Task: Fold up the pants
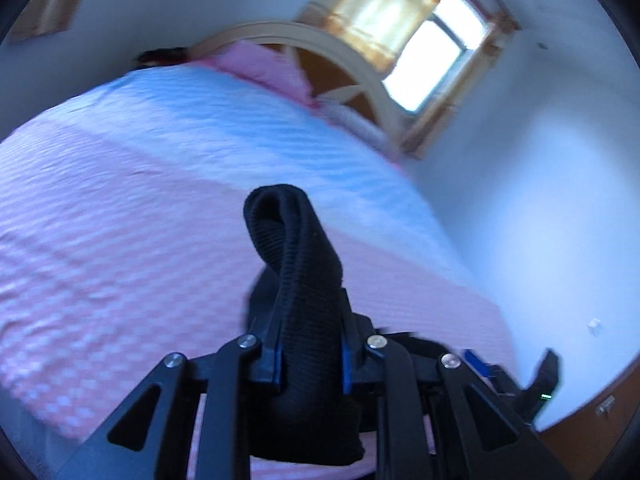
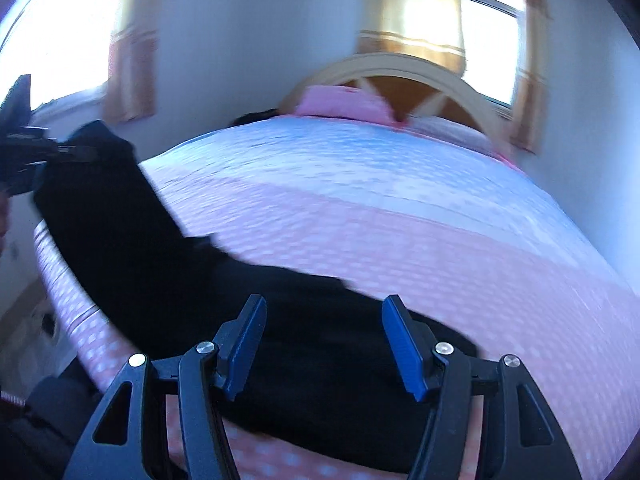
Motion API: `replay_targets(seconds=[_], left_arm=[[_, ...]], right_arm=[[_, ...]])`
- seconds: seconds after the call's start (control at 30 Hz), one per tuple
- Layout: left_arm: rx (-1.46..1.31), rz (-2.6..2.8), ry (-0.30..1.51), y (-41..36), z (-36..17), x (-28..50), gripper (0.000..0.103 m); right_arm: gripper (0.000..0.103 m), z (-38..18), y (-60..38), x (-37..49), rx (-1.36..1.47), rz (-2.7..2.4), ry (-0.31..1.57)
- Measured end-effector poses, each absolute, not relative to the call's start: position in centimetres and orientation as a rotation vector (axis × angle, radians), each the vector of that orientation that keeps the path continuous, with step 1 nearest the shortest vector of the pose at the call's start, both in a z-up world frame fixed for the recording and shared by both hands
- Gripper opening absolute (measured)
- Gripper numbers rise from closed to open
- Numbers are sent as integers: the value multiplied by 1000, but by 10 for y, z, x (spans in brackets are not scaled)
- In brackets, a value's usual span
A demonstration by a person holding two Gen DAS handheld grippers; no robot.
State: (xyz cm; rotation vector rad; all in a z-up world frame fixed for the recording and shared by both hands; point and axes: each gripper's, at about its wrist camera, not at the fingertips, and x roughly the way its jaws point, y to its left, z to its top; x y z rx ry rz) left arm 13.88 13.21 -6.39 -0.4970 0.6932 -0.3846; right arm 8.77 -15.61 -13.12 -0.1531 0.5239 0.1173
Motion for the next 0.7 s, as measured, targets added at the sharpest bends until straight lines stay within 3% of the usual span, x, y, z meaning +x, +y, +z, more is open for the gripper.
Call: replay_targets(seconds=[0.23,0.5,0.7], left_arm=[[-352,-579,734,3,-42,158,20],[-109,-568,867,-123,-106,183,21],[-30,-649,888,-153,-122,168,38]], right_arm=[[63,-128,-245,81,25,-95,541],[63,-143,-300,91,195,-179,580],[63,-155,-328,90,327,-168,611]])
